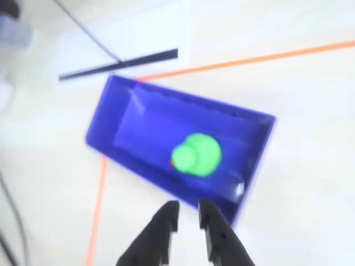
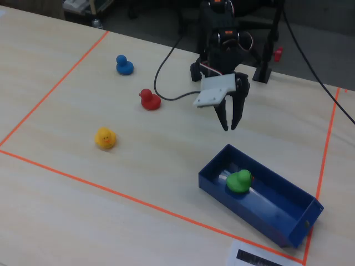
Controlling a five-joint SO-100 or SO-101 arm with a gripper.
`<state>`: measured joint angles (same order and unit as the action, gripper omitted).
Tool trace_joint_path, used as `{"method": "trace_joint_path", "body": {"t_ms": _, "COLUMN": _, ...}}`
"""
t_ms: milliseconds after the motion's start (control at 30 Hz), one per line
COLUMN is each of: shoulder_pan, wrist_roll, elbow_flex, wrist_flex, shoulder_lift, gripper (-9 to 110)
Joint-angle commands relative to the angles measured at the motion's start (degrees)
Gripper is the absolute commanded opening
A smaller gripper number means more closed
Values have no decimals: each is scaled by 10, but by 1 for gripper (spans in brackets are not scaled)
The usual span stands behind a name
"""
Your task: Grasp green duck and put it into box.
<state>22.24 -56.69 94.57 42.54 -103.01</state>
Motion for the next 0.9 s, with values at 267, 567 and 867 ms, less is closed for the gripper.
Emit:
{"method": "trace_joint_path", "body": {"t_ms": 267, "shoulder_pan": -91, "wrist_roll": -122, "elbow_flex": 531, "wrist_flex": -57, "shoulder_lift": -553, "gripper": 0}}
{"method": "trace_joint_path", "body": {"t_ms": 567, "shoulder_pan": -124, "wrist_roll": -113, "elbow_flex": 728, "wrist_flex": 59, "shoulder_lift": -790, "gripper": 0}}
{"method": "trace_joint_path", "body": {"t_ms": 867, "shoulder_pan": -133, "wrist_roll": -115, "elbow_flex": 823, "wrist_flex": 158, "shoulder_lift": -866, "gripper": 0}}
